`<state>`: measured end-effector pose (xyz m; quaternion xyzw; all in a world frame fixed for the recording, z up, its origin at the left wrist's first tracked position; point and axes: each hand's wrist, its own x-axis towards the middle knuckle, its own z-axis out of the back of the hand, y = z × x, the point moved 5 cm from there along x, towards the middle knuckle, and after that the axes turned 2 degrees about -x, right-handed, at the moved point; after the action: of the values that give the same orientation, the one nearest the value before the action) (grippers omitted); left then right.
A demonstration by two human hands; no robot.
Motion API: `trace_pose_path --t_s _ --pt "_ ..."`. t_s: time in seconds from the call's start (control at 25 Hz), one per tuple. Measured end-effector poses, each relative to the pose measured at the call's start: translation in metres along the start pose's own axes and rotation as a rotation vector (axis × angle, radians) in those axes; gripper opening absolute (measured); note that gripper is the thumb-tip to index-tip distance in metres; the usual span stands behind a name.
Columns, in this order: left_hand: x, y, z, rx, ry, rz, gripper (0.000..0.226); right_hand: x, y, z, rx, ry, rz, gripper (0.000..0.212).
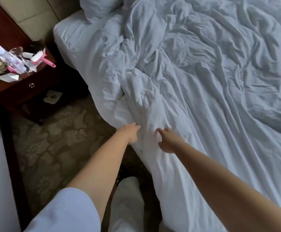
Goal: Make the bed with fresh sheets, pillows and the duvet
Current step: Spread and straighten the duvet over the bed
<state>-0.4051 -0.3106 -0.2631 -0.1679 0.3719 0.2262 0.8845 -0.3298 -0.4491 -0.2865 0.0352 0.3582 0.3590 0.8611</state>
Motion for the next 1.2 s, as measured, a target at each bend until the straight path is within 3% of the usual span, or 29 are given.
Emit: trace_pose_path --t_s 0.2,0.48,0.92,1.2 --pt "0.041 0.081 0.089 -0.033 -0.044 -0.054 0.065 0.067 0.065 0.047 0.059 0.012 -0.129 0.067" --pt "0.094 0.188 0.170 -0.114 -0.032 -0.045 0.063 0.159 0.160 0.090 0.112 0.037 -0.136 0.066" --pt "0.204 0.251 0.280 -0.161 0.037 -0.084 0.063 0.316 0.208 0.182 0.161 -0.097 -0.141 0.058" --pt "0.298 0.265 0.393 -0.046 -0.128 -0.213 0.061 0.414 0.215 0.260 0.126 -0.225 -0.238 0.079"
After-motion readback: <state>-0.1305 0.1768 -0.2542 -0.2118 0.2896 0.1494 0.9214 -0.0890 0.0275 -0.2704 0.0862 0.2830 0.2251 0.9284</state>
